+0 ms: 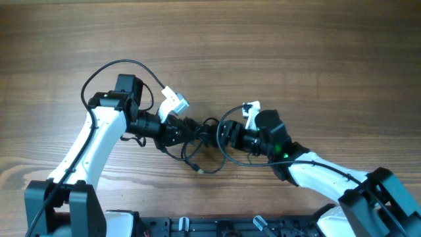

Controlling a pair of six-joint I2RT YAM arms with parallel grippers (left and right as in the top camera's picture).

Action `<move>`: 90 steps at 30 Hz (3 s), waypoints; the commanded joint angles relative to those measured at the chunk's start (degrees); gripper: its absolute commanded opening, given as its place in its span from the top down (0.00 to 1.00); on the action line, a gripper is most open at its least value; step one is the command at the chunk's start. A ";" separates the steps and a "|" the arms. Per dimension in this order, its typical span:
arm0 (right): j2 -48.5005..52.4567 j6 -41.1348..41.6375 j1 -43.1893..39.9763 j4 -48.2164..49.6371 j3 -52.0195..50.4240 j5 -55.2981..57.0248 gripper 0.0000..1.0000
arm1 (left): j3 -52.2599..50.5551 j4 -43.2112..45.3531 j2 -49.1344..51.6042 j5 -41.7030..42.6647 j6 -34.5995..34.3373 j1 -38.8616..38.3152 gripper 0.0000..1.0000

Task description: Untangle cables

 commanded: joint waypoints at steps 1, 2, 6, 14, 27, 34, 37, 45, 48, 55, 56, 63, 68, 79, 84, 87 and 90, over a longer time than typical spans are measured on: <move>0.39 0.48 4.70 -1.77 0.11 0.09 0.27 | 1.01 1.97 -1.07 3.56 -1.60 1.92 0.96; 0.39 1.68 5.53 -1.75 0.11 0.11 0.28 | 1.01 2.54 -1.07 3.56 -2.78 2.56 0.96; 0.39 3.41 6.38 -1.77 0.11 0.92 0.30 | 0.90 3.67 -0.85 3.56 -5.44 5.18 0.96; 0.39 0.98 6.40 -0.90 0.11 2.23 0.33 | 0.02 4.26 -0.85 7.52 -6.27 9.16 0.96; -0.33 -8.17 3.52 4.15 2.47 -4.83 0.35 | -0.07 4.13 0.35 7.52 -6.21 9.18 0.96; -0.33 -15.50 0.26 2.25 5.84 -12.22 0.36 | -0.07 4.11 0.35 7.39 -6.21 9.18 0.96; -0.33 -19.56 0.13 1.44 5.99 -12.20 0.42 | -0.07 4.04 0.35 7.39 -6.21 9.16 0.96; -0.33 -37.46 0.02 -17.92 18.84 -8.44 0.32 | -0.07 4.00 0.35 7.34 -6.21 9.11 0.96; -0.50 -35.19 -1.05 -12.28 19.26 -9.44 0.28 | -0.07 3.91 0.35 6.73 -6.23 9.11 0.96; -0.59 -48.13 -2.73 -16.26 19.23 -9.62 0.31 | -0.07 3.80 0.35 6.73 -6.23 9.11 0.96; -0.59 -49.16 -2.73 -18.53 19.23 -9.62 0.32 | -0.07 3.80 0.35 6.73 -6.23 9.11 0.96; -0.04 -51.43 -2.69 -20.92 17.18 -8.92 0.40 | -0.07 3.80 0.35 6.73 -6.23 9.11 0.96; 4.42 -50.84 -1.77 -20.59 17.07 -9.14 0.42 | -0.07 3.80 0.35 6.73 -6.23 9.11 0.96; 8.87 -40.19 -3.43 -9.51 17.09 -9.20 0.94 | -0.07 3.80 0.35 6.71 -6.23 9.11 0.96; 6.36 -33.27 -11.04 -9.33 17.09 -15.06 0.96 | -0.07 3.82 0.35 6.29 -6.25 9.16 0.96; 4.79 -32.24 -15.76 -8.35 17.09 -22.34 0.96 | -0.07 3.82 0.35 6.19 -6.25 9.18 0.96; 4.17 -28.00 -20.70 -7.63 17.09 -27.52 0.96 | -0.07 4.00 0.35 6.03 -6.25 9.18 0.96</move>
